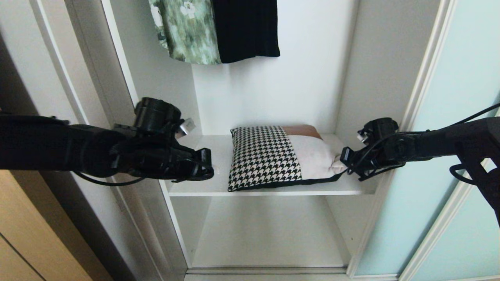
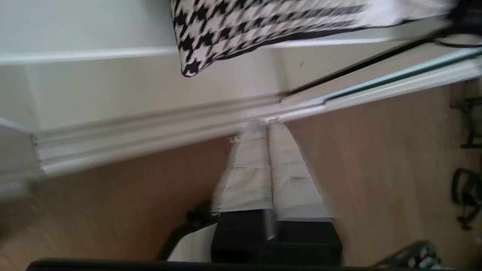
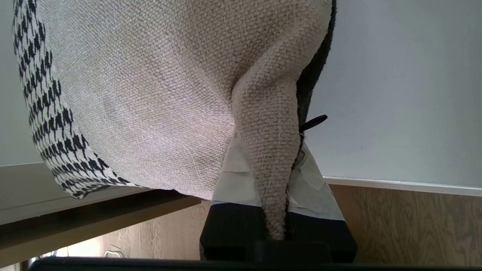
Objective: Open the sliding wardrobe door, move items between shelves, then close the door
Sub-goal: Place the pillow on the lower shelf
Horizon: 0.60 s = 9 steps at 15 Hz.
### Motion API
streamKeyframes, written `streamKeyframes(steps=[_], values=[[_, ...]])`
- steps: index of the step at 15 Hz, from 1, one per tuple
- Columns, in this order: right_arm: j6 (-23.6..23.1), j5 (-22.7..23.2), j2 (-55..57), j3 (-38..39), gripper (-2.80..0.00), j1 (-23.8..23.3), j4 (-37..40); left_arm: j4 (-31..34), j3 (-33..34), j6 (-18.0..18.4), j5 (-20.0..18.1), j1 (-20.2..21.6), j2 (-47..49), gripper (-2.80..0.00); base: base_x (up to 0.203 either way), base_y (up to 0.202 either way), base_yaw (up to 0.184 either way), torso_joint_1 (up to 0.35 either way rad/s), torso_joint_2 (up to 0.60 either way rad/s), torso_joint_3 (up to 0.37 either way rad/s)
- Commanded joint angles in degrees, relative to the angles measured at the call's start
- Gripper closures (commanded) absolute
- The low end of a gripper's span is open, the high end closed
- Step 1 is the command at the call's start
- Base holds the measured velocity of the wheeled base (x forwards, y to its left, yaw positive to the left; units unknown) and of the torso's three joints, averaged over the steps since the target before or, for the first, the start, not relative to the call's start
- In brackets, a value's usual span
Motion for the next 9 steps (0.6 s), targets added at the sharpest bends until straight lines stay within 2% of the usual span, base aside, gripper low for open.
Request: streamKeyframes(steps=[1, 4, 9], values=[[0.1, 0.4, 0.2, 0.0, 0.0, 0.0, 0.1, -0.2, -4.2, -1.8, 0.2, -0.8, 11.7, -2.8, 0.0, 0.0, 0.0, 0.0, 0.0, 0.0], [0.1, 0.4, 0.5, 0.1, 0.0, 0.1, 0.1, 0.0, -8.8, -3.1, 0.9, -0.3, 17.4, -2.8, 0.0, 0.0, 0.0, 0.0, 0.0, 0.0], [0.1, 0.4, 0.6, 0.0, 0.0, 0.3, 0.1, -0.9, -16.0, -2.5, 0.7, 1.6, 24.4, -2.8, 0.0, 0.0, 0.0, 0.0, 0.0, 0.0]])
